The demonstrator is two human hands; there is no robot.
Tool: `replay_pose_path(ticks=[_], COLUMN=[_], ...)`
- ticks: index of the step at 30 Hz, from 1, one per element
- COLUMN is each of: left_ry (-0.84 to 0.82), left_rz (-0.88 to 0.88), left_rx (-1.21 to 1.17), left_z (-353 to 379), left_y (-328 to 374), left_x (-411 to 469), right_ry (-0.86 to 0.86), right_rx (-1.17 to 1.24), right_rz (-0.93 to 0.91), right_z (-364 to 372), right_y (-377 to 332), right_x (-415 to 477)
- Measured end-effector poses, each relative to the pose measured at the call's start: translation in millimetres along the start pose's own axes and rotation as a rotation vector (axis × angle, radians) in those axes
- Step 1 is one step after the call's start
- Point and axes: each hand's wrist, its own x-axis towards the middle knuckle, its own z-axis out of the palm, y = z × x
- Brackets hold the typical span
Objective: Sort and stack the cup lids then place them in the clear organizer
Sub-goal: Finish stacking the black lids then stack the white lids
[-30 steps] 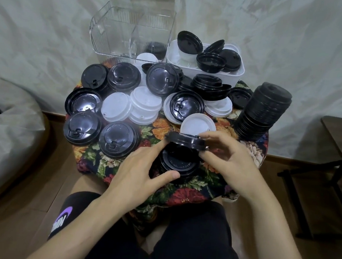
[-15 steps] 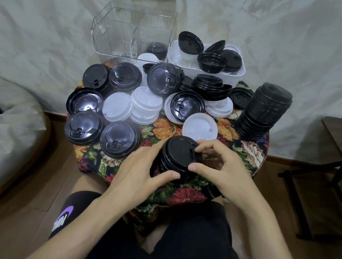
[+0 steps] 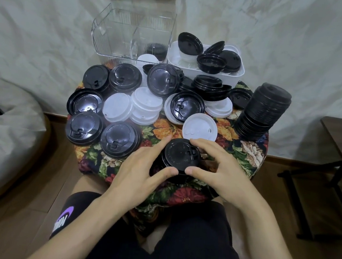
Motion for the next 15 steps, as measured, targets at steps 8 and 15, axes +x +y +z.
replay_pose_path(ticks=[8,15], left_ry=[-0.03,-0.023], left_rz=[0.029,0.026], left_rx=[0.074,0.119], left_z=[0.4,-0.2], left_y=[4.3,9.7], left_x=[2.7,0.5], right_ry=[0.004,-0.011], right_rx=[0.098,0.236], right_rz=[0.045,0.041], right_z=[3.0,-9.6], right_y=[8.4,5.8], right_x=[1.1,5.8])
